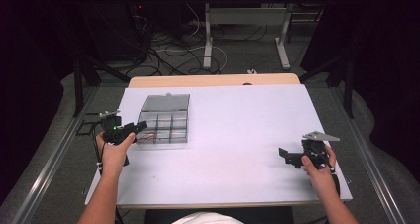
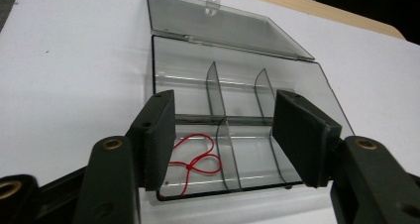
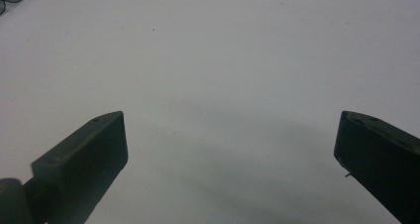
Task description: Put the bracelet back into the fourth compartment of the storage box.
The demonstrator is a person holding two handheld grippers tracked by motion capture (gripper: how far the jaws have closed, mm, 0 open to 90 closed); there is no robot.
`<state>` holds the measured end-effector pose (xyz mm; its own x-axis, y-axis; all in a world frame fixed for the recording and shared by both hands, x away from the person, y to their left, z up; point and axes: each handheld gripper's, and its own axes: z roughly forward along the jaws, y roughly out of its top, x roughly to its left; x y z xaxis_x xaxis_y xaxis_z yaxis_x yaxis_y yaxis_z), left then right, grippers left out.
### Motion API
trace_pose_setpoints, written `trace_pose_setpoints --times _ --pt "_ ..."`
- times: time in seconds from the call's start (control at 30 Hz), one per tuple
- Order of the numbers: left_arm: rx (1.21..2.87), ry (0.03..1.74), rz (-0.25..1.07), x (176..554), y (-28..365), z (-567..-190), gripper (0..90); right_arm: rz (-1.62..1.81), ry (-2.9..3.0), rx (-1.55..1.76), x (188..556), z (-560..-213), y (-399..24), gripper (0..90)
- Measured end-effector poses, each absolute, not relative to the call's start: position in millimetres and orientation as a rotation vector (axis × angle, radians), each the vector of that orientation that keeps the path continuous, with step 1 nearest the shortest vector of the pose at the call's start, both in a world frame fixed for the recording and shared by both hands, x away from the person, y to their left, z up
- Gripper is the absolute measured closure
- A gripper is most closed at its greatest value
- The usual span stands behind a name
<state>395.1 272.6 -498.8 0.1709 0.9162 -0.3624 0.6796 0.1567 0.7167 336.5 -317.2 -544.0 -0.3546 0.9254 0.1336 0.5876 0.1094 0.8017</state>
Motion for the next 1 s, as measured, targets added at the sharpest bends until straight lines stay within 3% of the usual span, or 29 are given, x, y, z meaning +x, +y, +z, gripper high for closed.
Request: trace_pose_setpoints --times 0.27,0.87,1.0 --pt "1.624 1.488 0.362 393 258 -490 34.3 1.135 1.991 1.464 337 -543 -318 0.0" --pt "1.736 1.286 0.372 385 226 -478 29.7 1.133 1.995 1.462 337 -543 -318 0.0" --pt "1.76 1.272 0.372 384 218 -480 25.2 1.135 1.99 1.472 337 -543 -317 0.0"
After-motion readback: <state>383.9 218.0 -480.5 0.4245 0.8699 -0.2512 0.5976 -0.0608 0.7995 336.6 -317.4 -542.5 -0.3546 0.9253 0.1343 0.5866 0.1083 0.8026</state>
